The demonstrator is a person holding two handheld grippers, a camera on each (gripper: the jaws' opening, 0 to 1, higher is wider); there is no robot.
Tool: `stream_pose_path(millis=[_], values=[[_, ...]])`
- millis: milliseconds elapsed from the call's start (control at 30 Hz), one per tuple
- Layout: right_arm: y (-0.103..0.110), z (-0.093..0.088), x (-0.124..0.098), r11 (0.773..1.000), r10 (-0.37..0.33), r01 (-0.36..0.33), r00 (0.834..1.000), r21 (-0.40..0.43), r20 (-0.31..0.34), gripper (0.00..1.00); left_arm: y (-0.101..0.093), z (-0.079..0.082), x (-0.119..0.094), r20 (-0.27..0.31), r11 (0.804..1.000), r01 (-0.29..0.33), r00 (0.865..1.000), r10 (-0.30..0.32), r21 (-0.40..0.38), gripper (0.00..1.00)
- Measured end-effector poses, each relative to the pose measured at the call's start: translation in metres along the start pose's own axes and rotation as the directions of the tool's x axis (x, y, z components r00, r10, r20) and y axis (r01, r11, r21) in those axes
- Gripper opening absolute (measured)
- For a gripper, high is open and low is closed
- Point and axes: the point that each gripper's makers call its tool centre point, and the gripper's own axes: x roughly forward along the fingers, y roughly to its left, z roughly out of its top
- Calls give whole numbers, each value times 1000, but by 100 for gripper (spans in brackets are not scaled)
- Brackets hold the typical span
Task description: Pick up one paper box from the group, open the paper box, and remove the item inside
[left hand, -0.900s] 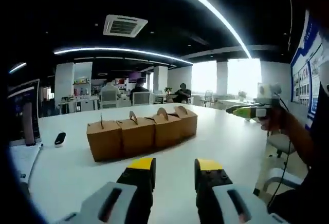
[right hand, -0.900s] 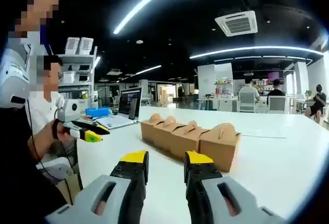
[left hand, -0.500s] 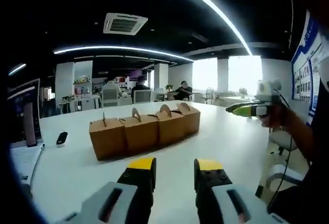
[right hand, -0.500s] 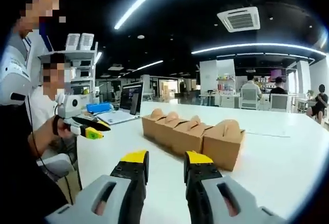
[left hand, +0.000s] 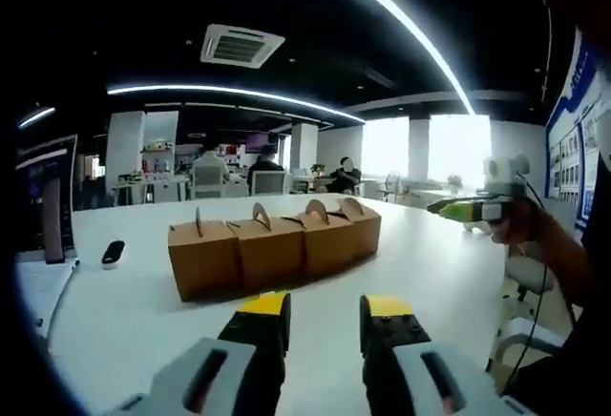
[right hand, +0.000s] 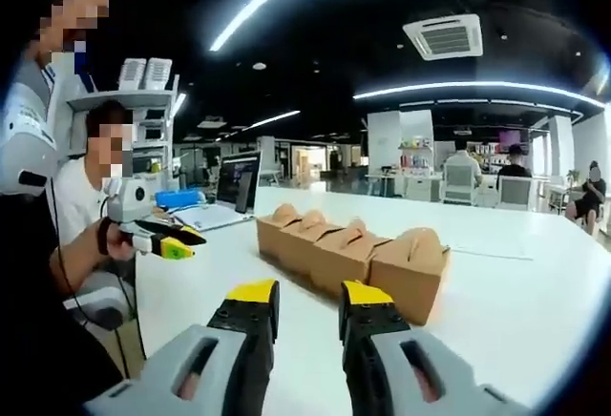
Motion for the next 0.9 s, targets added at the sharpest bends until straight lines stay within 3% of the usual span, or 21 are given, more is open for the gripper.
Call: stream_pose_path(millis=[100,233,300,433,533,900], values=[[-5,2,2,1000,-22,22,1000,20,-7,25,2,-5,5,-29,1000,-9,1000,8,-17,31],[-12,9,7,999,-38,38,999,5,6,24,1,-5,6,-12,1000,12,1000,-13,-20,31],[-17,11,12,999,-51,51,999,10,-7,24,4,-7,7,-38,999,3,999,-5,-32,31],[-28,21,23,998,-59,59,998,-27,-5,24,5,1,3,-2,1000,7,1000,-7,-26,31],[-43,23,36,996,-88,88,996,-24,-18,24,9,0,3,-8,999,-4,1000,3,-48,31],[-87,18,82,968,-237,228,968,-104,-85,24,10,-6,-1,10,996,2,1000,-1,-89,31]])
